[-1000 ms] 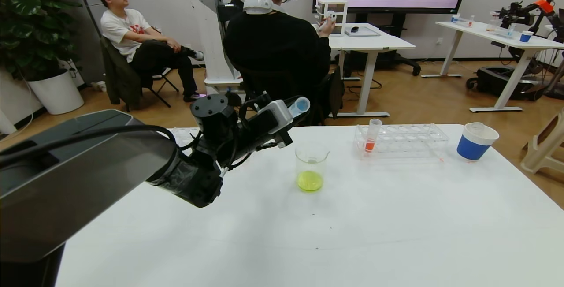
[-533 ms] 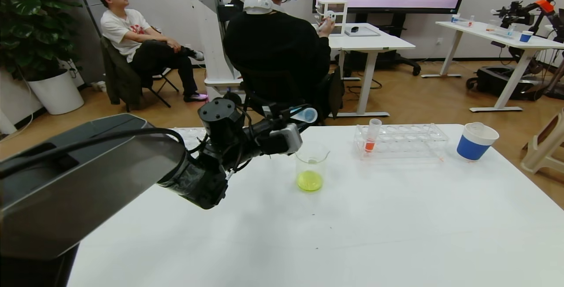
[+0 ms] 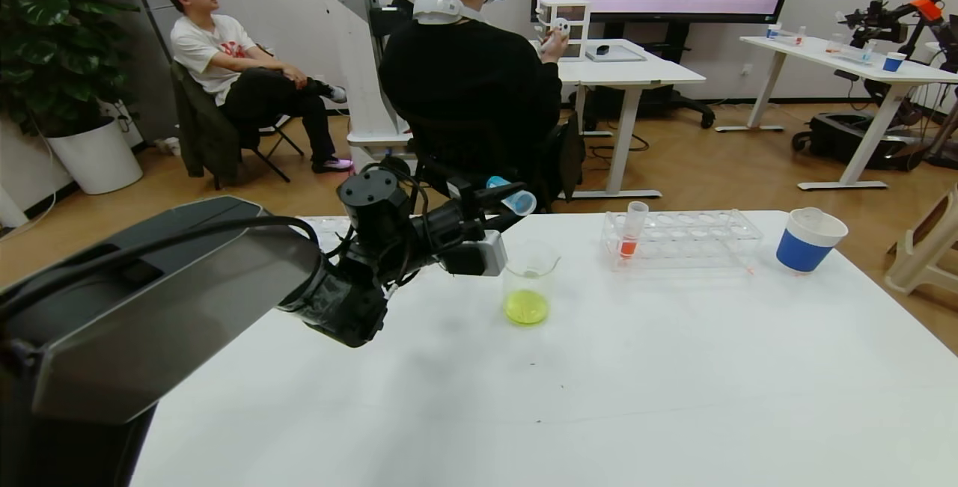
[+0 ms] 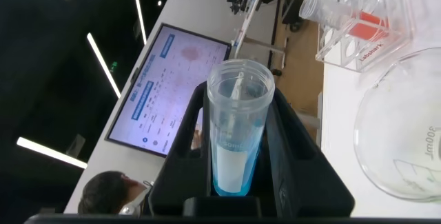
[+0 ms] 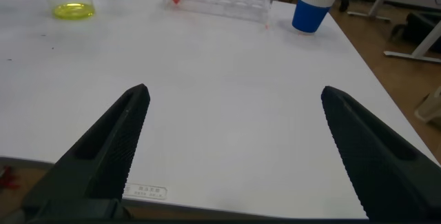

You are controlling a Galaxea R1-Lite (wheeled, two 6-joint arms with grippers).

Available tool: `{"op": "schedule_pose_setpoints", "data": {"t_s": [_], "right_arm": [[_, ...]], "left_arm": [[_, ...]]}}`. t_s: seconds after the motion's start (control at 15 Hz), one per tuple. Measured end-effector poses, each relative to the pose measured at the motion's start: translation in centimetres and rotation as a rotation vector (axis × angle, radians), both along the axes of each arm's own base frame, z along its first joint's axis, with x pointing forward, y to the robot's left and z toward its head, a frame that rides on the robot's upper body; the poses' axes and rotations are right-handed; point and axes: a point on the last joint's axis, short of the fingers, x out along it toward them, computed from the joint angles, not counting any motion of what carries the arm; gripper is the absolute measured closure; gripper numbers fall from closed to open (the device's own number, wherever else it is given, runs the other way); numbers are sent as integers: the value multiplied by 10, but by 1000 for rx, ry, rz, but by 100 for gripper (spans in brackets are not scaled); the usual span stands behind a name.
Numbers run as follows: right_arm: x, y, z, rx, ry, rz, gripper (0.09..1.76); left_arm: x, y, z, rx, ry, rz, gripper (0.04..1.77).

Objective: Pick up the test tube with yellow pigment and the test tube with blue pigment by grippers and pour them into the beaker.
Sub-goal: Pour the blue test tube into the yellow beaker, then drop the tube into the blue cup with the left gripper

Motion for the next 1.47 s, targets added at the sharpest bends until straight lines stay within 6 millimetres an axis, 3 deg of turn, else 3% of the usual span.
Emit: {"op": "schedule_pose_setpoints", "data": {"t_s": [0.6,1.47], "right_arm": [[0,0,0,0,0,0,11],[0,0,0,0,0,0,11]], "left_arm": [[17,4,-17,81,-115,-49,131],[23,6,-32,165,-229,-11,131]]}}
